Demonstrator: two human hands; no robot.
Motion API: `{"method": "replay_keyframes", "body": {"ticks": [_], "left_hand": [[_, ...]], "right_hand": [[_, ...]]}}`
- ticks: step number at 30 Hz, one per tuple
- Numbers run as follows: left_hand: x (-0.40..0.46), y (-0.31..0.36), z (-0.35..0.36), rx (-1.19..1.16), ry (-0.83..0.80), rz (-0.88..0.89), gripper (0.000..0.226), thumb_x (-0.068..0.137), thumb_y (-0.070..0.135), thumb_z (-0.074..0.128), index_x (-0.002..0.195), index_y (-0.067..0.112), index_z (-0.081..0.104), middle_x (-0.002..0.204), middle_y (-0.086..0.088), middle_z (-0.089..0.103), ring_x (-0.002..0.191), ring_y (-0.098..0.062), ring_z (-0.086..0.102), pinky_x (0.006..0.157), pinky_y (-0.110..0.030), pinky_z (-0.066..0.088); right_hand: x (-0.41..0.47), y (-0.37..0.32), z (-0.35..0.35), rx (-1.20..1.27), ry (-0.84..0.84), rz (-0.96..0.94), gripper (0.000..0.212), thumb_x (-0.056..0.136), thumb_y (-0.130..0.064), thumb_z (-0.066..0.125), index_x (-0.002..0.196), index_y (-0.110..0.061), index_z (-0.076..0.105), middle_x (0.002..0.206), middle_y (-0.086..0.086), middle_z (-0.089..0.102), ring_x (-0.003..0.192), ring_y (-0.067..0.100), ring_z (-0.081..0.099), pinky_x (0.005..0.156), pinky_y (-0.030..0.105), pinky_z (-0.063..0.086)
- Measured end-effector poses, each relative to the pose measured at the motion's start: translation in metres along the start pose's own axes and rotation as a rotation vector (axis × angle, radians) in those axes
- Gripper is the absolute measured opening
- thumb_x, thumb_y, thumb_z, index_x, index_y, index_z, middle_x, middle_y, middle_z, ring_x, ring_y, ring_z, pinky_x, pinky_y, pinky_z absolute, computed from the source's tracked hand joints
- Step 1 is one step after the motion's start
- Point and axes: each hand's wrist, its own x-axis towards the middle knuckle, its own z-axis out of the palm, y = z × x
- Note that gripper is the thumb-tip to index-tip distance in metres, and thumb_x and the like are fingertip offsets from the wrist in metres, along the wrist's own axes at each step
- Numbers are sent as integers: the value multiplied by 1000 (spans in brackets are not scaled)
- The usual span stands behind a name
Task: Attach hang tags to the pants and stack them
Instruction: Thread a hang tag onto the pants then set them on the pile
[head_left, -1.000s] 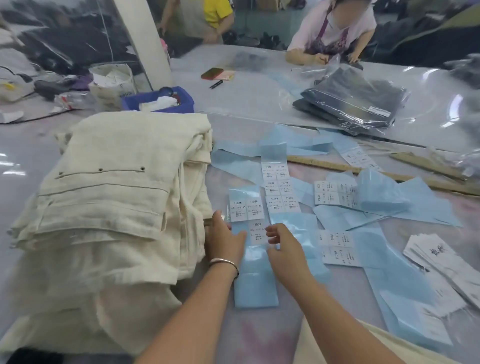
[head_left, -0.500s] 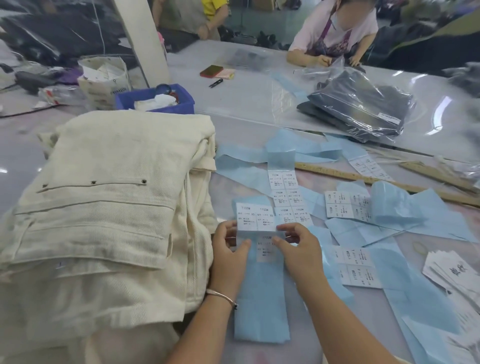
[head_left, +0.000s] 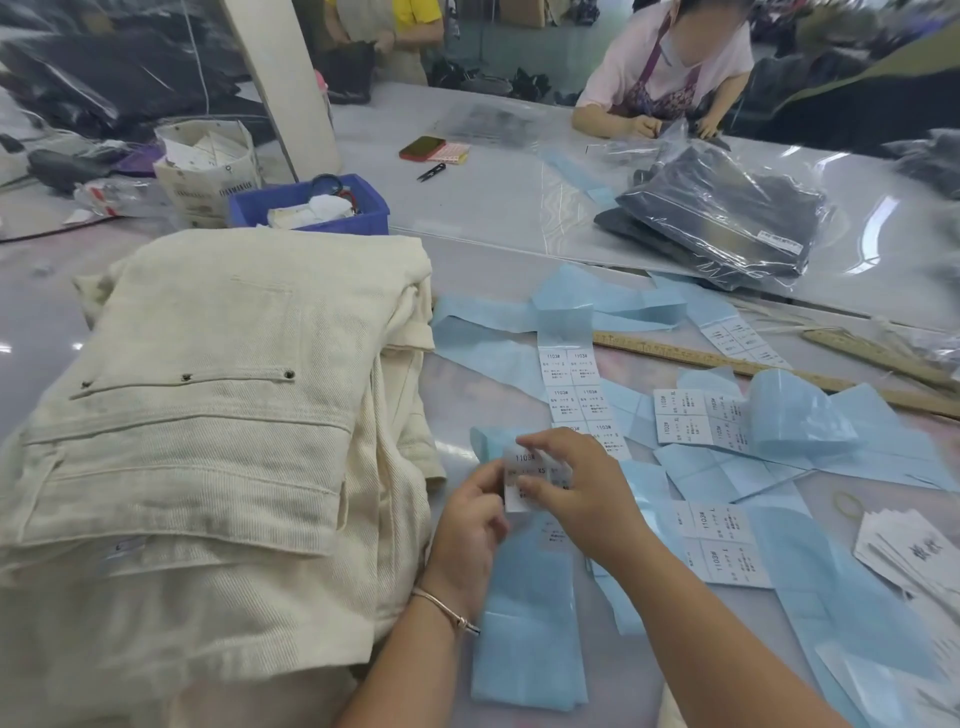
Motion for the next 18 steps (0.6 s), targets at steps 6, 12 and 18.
{"method": "replay_keyframes", "body": {"ticks": [6,12,18], "left_hand": [[12,5,-1,138,309,33,23,92,24,62,75,14,73,80,-13,66,73,-20,62,67,-30,52],[15,6,0,196,436,34,40,90,7,59,52,17,66,58,-2,57,52,-9,53,48,-18,45],[17,5,2,236,472,18,43,89,6,59,48,19,65,56,2,60,46,-2,54,44,-14,43]], "right_hand": [[1,-3,1,-42,72,-133,18,75,-16,79,91,-20,74,90,-9,70,89,13,63,86,39,48],[-1,-1,6,-188,161,-311,12,70,-12,83,76,-19,76,87,-4,68,83,23,62,78,45,46],[-6,3,6,-202,204,-332,14,69,-13,84,79,-18,75,101,1,67,93,26,61,78,43,46]]}}
